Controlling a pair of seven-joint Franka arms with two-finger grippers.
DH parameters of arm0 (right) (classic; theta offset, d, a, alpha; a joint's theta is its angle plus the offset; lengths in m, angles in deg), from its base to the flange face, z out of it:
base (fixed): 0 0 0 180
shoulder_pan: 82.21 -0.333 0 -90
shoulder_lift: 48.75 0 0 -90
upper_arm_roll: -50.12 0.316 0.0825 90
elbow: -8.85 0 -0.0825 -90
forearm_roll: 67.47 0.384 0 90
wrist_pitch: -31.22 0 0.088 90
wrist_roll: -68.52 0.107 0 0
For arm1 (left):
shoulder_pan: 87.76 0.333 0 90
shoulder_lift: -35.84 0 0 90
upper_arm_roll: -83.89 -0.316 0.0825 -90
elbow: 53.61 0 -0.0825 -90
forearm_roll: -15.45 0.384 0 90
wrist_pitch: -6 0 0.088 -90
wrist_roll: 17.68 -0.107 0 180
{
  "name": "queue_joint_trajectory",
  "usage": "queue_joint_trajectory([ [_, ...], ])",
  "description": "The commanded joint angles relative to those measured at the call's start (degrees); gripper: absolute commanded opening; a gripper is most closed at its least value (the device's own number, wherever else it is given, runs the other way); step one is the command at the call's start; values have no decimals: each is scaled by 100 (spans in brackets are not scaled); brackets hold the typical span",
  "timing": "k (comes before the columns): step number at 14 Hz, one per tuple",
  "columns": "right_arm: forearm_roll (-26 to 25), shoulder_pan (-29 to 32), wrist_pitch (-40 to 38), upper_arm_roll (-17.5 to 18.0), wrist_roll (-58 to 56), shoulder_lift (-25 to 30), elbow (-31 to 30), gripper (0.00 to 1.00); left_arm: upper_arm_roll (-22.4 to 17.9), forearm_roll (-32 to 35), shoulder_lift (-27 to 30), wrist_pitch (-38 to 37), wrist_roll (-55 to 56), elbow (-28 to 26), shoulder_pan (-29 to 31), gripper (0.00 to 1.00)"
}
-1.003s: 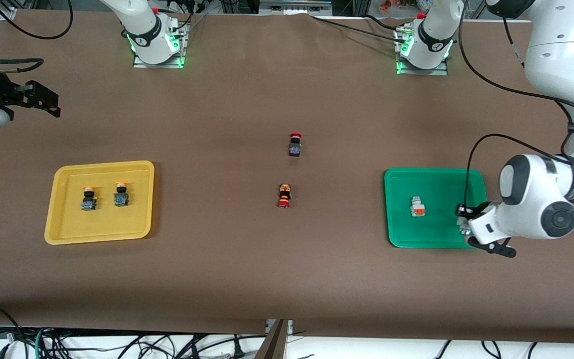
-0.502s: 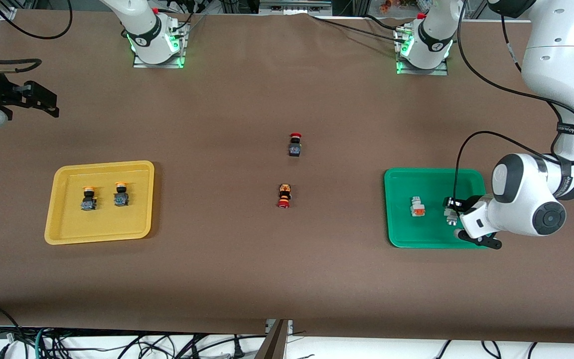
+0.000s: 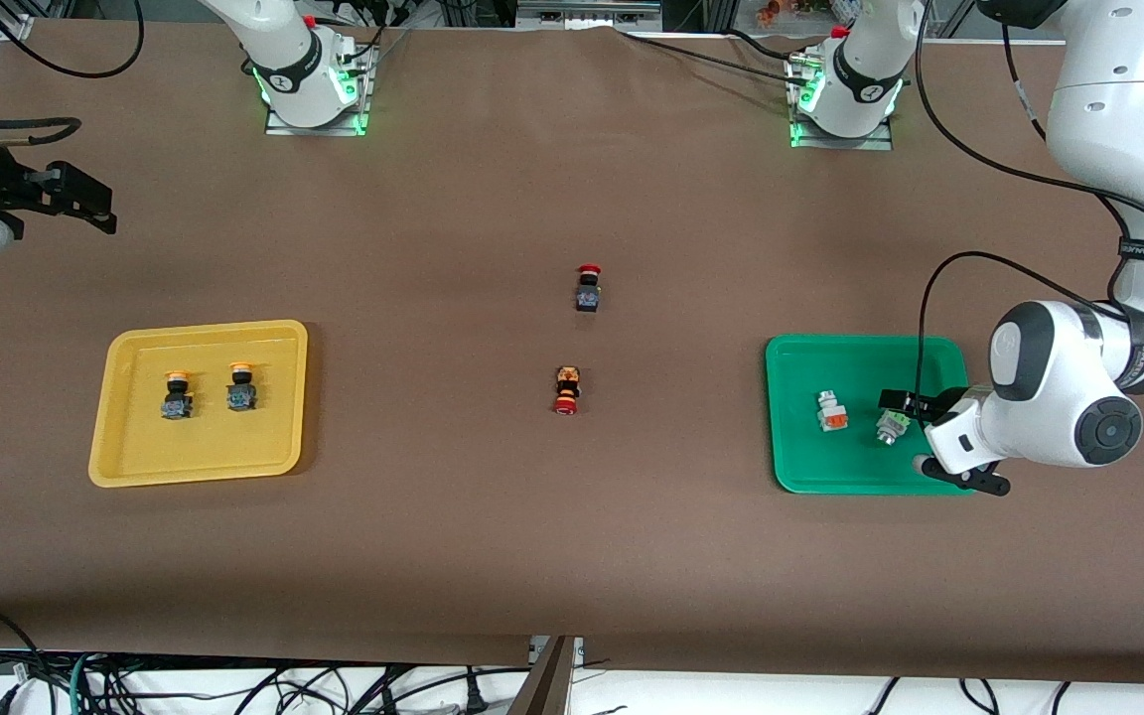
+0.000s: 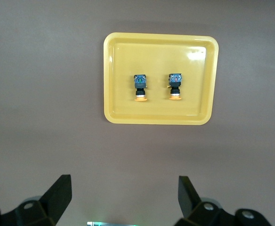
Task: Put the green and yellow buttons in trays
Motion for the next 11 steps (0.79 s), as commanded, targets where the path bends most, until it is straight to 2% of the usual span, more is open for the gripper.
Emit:
queue_joint_trajectory([
  [1, 100, 67, -127, 32, 55, -63, 161, 100, 108, -114, 397, -279, 13, -152, 5, 100],
  [5, 100, 59, -109, 40, 46, -63, 161, 100, 188, -105, 924, -306, 31, -143, -258, 100],
  [8, 100, 59, -92, 40, 55, -63, 161, 100, 214, -105, 1337, -384, 688, -126, -337, 100],
  [11, 91, 50, -100, 40, 46, -63, 161, 100, 250, -97, 2337, -1438, 1075, -152, -329, 100],
])
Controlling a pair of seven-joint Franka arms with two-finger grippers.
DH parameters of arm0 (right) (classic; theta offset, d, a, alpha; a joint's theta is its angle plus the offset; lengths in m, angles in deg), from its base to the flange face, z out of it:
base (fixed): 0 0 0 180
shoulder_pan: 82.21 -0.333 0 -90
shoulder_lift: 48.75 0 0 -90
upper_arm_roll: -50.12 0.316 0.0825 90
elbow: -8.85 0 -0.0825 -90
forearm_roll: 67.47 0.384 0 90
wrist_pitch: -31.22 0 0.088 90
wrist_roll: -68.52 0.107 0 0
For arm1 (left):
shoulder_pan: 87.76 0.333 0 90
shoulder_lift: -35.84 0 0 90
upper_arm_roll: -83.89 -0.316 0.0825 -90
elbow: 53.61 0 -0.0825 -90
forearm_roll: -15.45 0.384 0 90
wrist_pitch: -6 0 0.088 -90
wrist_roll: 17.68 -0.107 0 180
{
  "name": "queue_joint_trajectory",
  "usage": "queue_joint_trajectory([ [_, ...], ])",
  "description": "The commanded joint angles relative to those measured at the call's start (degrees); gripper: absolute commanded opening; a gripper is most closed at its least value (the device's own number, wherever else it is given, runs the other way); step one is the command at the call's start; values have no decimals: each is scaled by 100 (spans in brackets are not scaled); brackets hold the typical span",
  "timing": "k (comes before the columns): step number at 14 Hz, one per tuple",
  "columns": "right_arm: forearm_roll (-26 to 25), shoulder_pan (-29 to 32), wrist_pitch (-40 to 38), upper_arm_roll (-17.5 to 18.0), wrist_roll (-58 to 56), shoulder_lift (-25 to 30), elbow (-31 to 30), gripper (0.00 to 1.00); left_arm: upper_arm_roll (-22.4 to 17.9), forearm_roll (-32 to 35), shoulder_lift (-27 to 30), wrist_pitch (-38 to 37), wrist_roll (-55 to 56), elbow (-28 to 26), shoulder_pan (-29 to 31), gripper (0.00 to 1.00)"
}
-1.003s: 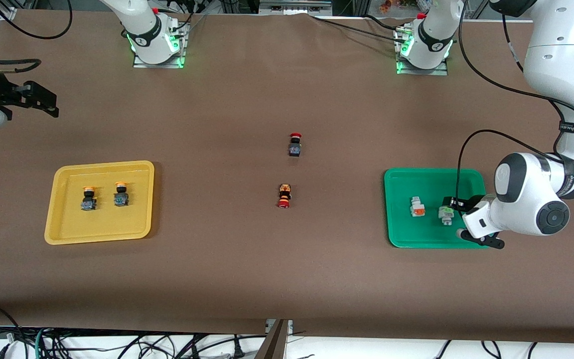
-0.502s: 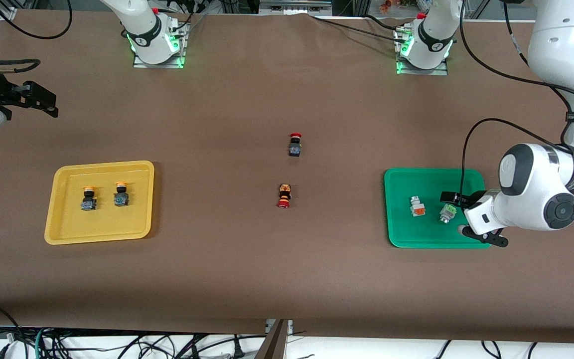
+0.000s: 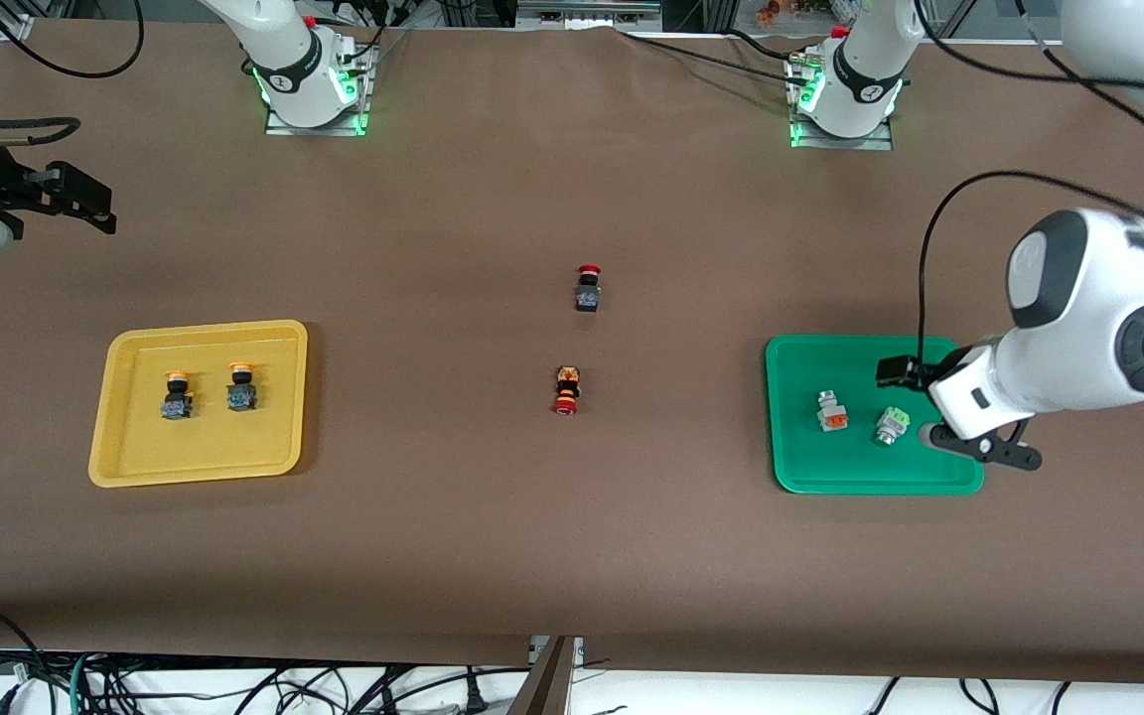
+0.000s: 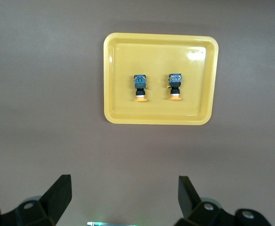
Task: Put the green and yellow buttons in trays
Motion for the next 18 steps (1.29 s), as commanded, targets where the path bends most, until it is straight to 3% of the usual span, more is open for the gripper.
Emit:
queue_joint_trajectory([
  [1, 96, 55, -101, 40, 55, -60, 155, 100, -9, -81, 1123, -609, 282, -251, 40, 100],
  [4, 96, 55, -118, 40, 46, -60, 155, 100, -9, -115, 1994, -1197, 606, -269, 92, 100],
  [7, 96, 55, -118, 31, 46, -69, 155, 100, -27, -300, 2488, -1454, 704, -434, 250, 100],
  [10, 88, 64, -110, 31, 37, -60, 155, 100, -27, -546, 2822, -868, 722, -1355, 462, 100],
  [11, 87, 64, -118, 31, 37, -60, 155, 100, -27, -546, 2919, -691, 722, -1550, 462, 100],
  [18, 87, 64, -127, 31, 20, -113, 199, 100, -44, -546, 2867, -707, 713, -1499, 470, 100],
])
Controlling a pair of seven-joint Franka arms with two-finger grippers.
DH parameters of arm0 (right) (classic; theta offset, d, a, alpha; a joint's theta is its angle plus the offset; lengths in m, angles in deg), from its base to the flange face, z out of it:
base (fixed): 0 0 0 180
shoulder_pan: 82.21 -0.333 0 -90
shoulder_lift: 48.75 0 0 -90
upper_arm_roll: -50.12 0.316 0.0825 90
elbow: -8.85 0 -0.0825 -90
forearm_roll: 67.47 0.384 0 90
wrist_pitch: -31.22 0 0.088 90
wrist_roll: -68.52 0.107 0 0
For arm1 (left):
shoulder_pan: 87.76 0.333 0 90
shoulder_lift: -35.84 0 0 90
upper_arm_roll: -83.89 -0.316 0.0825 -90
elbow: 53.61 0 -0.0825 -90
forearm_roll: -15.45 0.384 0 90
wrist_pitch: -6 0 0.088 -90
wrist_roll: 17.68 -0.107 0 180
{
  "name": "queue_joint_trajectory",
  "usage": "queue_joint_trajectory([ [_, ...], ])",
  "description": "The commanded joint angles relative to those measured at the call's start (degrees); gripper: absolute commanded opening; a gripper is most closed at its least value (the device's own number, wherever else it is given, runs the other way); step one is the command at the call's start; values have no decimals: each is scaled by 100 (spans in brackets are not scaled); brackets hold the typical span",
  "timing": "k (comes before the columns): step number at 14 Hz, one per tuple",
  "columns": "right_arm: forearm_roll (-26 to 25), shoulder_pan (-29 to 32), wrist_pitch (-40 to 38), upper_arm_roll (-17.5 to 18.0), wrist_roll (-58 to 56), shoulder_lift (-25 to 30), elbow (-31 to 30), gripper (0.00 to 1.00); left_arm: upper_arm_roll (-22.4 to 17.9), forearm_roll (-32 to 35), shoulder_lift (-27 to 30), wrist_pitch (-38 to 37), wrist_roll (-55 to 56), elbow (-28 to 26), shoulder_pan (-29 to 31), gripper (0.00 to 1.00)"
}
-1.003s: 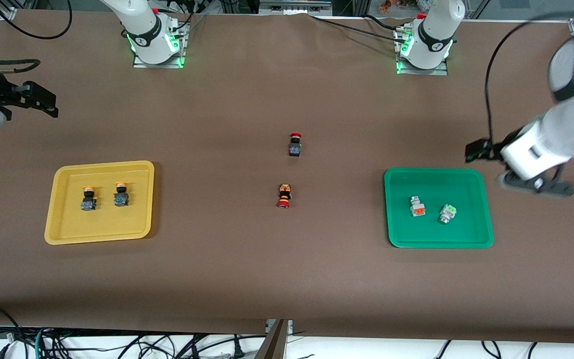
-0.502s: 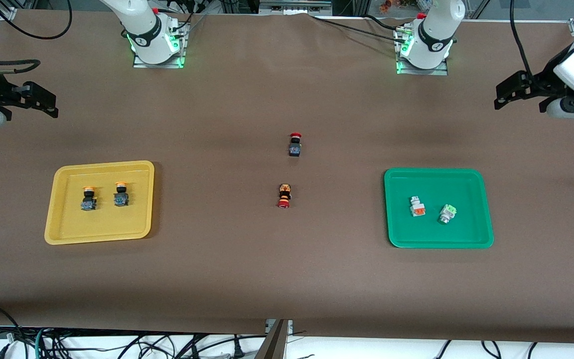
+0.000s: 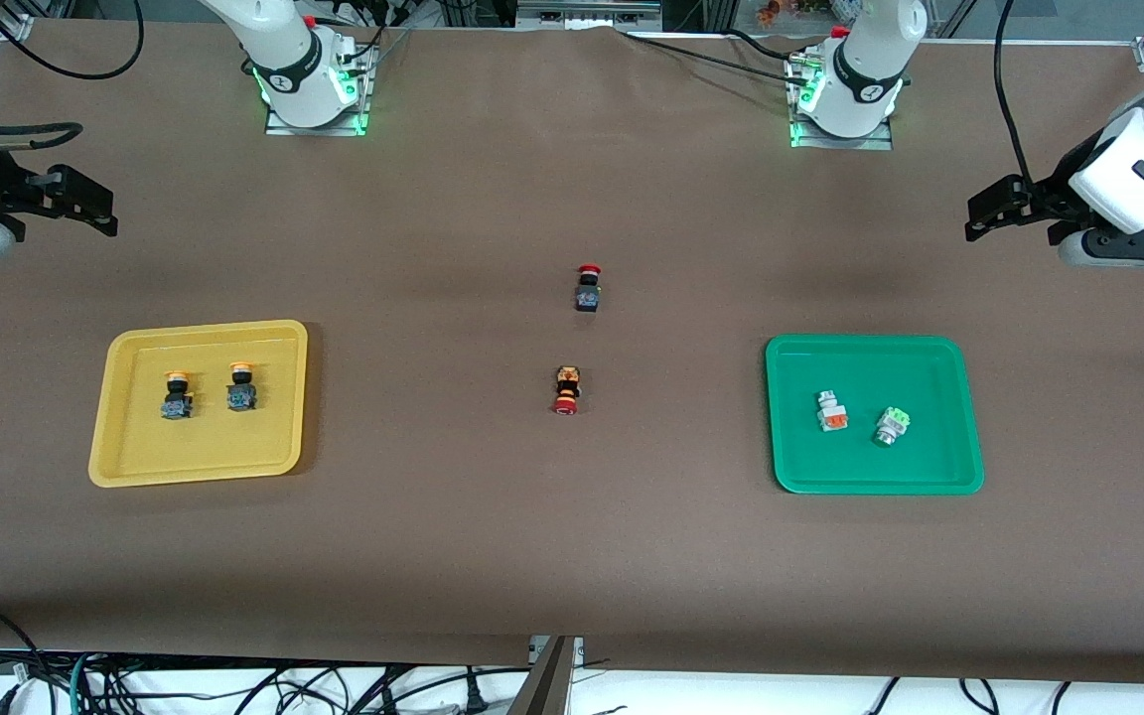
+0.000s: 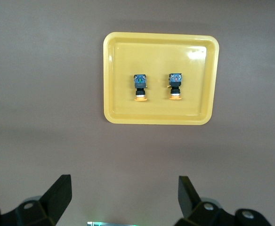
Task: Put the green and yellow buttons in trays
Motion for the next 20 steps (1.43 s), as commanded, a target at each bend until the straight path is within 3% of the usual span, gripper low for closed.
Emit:
queue_joint_trajectory([
  [1, 86, 62, -125, 32, 20, -70, 184, 100, -3, -123, 190, 81, 27, -172, 58, 100],
  [13, 86, 62, -134, 32, 28, -167, 237, 100, 15, -132, 75, -58, -17, 48, 103, 100],
  [14, 95, 62, -125, 32, 28, -167, 237, 100, -90, -123, 84, -33, -34, 48, -55, 100],
  [17, 86, 62, -125, 32, 37, -175, 237, 100, -1161, -70, 181, -68, -8, 22, -1135, 100],
  [20, 95, 62, -108, 32, 46, -167, 237, 100, -1181, -141, 163, -103, 10, 30, -1111, 100],
])
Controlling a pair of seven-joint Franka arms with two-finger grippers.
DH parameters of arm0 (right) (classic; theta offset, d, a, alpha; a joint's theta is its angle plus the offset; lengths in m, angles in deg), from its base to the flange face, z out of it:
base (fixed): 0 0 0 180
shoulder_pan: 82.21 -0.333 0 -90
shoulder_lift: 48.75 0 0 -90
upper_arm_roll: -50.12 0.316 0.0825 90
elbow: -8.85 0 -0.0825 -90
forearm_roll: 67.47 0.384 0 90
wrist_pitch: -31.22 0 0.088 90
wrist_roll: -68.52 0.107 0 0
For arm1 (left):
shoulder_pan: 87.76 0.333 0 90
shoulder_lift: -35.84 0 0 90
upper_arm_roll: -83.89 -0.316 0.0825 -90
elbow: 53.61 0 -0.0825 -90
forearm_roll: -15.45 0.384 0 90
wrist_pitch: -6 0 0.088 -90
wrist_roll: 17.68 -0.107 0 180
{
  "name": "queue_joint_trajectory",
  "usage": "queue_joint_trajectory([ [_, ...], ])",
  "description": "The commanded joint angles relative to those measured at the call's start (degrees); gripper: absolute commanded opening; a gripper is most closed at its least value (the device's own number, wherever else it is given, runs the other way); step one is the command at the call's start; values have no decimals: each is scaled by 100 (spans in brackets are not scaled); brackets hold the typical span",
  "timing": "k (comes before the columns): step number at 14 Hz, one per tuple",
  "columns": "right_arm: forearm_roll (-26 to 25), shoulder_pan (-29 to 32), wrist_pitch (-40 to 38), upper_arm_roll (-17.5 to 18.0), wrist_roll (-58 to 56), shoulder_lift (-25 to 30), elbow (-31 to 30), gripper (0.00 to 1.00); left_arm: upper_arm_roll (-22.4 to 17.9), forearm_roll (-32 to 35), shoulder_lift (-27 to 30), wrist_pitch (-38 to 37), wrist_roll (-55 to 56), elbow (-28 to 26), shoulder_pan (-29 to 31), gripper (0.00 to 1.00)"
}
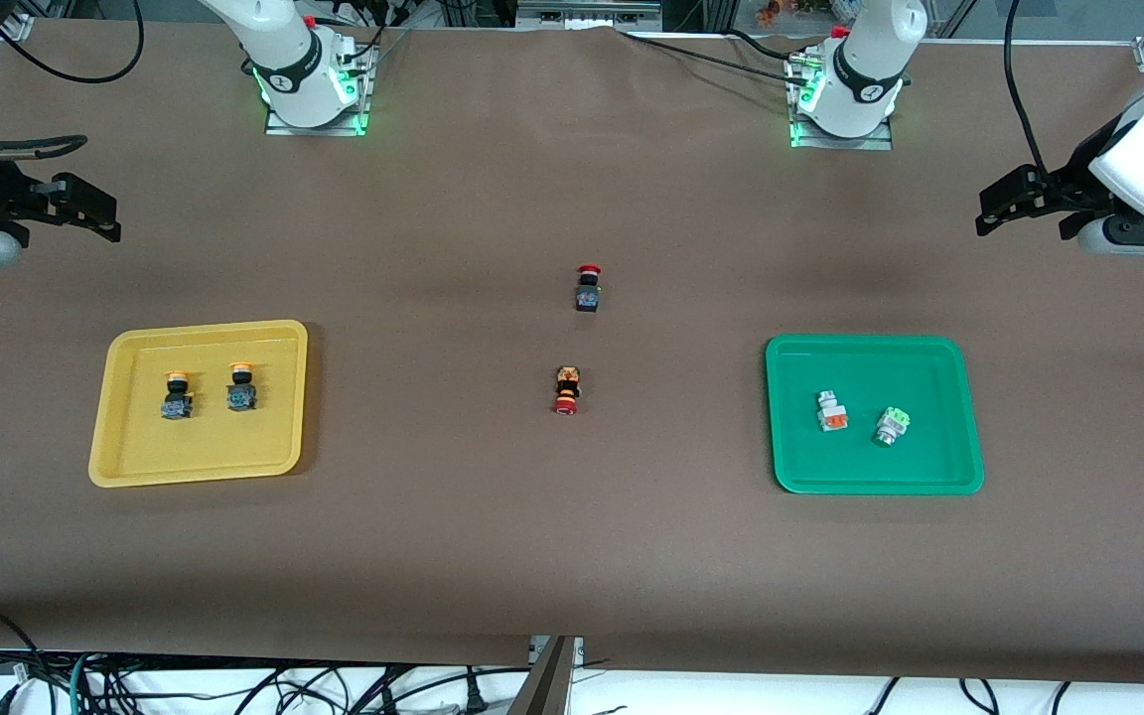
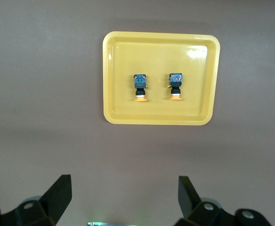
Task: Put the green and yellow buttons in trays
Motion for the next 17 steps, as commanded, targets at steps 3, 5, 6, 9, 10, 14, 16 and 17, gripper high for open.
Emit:
queue_joint_trajectory([
  [3, 95, 70, -116, 32, 37, -78, 187, 100, -101, -278, 67, -290, 146, 39, -68, 100],
  [5, 95, 70, -116, 23, 37, -78, 187, 100, -101, -366, 67, -378, 155, 65, 46, 100],
  [6, 95, 61, -116, 32, 46, -69, 187, 100, -101, -358, 58, -370, 155, 135, 46, 100],
  [9, 104, 61, -108, 23, 46, -69, 187, 100, -110, -357, 6, -221, 68, 153, 125, 100],
  [10, 104, 61, -108, 23, 46, -69, 187, 100, -110, -366, -3, -177, 58, 162, 160, 100],
  [14, 121, 70, -108, 23, 46, -78, 187, 100, -66, -279, 5, -168, 58, 179, 152, 100],
  [16, 156, 70, -108, 23, 46, -69, 187, 100, -66, -278, -12, -141, 67, 179, 152, 100],
  [17, 156, 70, -108, 23, 55, -69, 187, 100, -57, -278, -12, -141, 76, 179, 143, 100],
])
